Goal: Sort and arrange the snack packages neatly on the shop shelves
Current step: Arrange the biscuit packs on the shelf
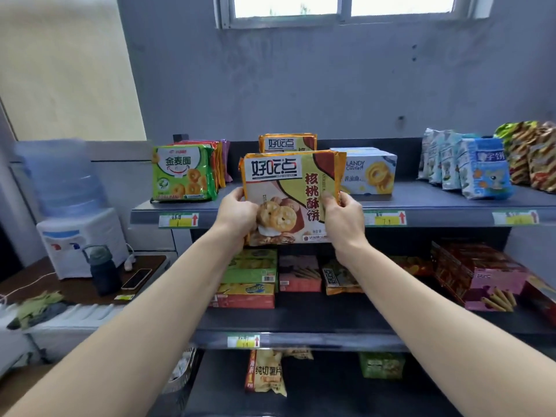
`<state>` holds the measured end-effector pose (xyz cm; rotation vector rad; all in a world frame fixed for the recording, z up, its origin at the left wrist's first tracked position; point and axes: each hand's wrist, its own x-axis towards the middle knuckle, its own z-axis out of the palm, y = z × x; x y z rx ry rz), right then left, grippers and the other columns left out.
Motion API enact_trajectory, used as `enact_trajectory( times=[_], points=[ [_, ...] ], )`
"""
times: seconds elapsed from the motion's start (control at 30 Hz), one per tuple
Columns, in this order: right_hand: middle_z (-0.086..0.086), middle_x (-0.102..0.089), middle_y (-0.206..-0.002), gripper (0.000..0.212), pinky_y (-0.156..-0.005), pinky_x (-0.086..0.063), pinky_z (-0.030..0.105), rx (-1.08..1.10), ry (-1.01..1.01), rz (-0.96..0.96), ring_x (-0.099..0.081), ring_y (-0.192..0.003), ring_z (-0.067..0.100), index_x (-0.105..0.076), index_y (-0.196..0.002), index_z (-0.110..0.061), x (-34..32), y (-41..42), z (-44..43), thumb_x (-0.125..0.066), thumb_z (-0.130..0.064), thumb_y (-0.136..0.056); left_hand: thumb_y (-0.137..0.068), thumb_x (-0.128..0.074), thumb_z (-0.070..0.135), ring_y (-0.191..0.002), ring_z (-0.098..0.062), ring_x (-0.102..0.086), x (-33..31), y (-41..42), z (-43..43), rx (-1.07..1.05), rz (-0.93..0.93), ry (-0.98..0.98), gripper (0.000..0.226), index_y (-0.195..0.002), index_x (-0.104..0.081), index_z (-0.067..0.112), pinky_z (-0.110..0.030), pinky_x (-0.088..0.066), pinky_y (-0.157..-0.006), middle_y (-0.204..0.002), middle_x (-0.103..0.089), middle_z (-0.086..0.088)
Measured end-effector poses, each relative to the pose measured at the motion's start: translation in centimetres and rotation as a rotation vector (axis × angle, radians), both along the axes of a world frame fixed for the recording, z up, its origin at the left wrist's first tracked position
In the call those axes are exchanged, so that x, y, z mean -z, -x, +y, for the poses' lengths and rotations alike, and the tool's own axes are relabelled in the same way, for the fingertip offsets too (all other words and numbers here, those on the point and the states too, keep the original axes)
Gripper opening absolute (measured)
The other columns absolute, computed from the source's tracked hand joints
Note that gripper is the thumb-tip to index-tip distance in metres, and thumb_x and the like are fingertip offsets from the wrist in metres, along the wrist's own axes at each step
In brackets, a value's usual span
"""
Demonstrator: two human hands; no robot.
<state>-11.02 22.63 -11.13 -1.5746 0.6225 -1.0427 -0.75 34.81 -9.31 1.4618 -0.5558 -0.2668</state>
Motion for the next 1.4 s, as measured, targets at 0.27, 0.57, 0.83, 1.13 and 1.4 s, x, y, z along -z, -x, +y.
enact_trajectory(
  times=[0.27, 0.57, 0.83, 1.13, 1.4],
  points=[
    [0.012, -0.057, -0.122, 0.037, -0.096, -0.047, 0.047, 0.007, 0.063, 0.027, -0.056, -0.110, 0.029, -0.059, -0.121, -0.013, -3.9, -5.9, -6.0, -0.046, -0.037, -0.096, -0.088, -0.053, -0.005, -0.099, -0.027, -0.062, -2.9, -5.5, -5.3, -0.065, -0.061, 0.069, 0.033, -0.118, -0.049, 0.009, -0.036, -0.057, -0.069, -0.109, -0.063, -0.012],
    [0.010, -0.065, -0.091, 0.020, -0.083, -0.045, 0.044, -0.014, 0.043, 0.156, -0.057, -0.083, 0.030, -0.060, -0.086, -0.015, -4.1, -13.4, -11.8, -0.043, -0.023, -0.093, -0.090, -0.044, -0.006, -0.075, -0.015, -0.062, -2.8, -12.5, -11.0, -0.156, -0.094, 0.010, 0.028, -0.093, -0.054, 0.020, -0.026, -0.053, -0.049, -0.087, -0.063, 0.001],
    [0.013, -0.066, -0.101, 0.023, -0.083, -0.056, 0.041, -0.012, 0.050, 0.345, -0.063, -0.091, 0.031, -0.063, -0.102, -0.003, -3.4, -17.8, -15.8, -0.047, -0.013, -0.091, -0.085, -0.045, -0.014, -0.102, -0.029, -0.060, -1.6, -16.7, -14.1, -0.182, -0.076, -0.038, 0.032, -0.103, -0.055, 0.010, -0.042, -0.056, -0.083, -0.111, -0.064, -0.016],
    [0.016, -0.064, -0.105, 0.024, -0.071, -0.051, 0.030, 0.012, 0.084, 0.401, -0.062, -0.091, 0.029, -0.062, -0.106, 0.000, -3.5, -20.3, -17.7, -0.046, -0.005, -0.089, -0.084, -0.045, -0.014, -0.106, -0.031, -0.060, -1.5, -19.0, -16.4, -0.178, -0.064, -0.096, 0.033, -0.105, -0.055, 0.010, -0.046, -0.053, -0.089, -0.114, -0.063, -0.017],
    [0.016, -0.062, -0.112, 0.027, -0.080, -0.055, 0.035, 0.032, 0.120, 0.405, -0.062, -0.099, 0.030, -0.057, -0.114, -0.001, -3.6, -19.6, -16.9, -0.051, -0.006, -0.088, -0.087, -0.055, -0.009, -0.108, -0.030, -0.059, -1.7, -18.9, -15.8, -0.143, -0.035, -0.146, 0.042, -0.127, -0.051, 0.004, -0.044, -0.052, -0.092, -0.123, -0.060, -0.016]
  ],
)
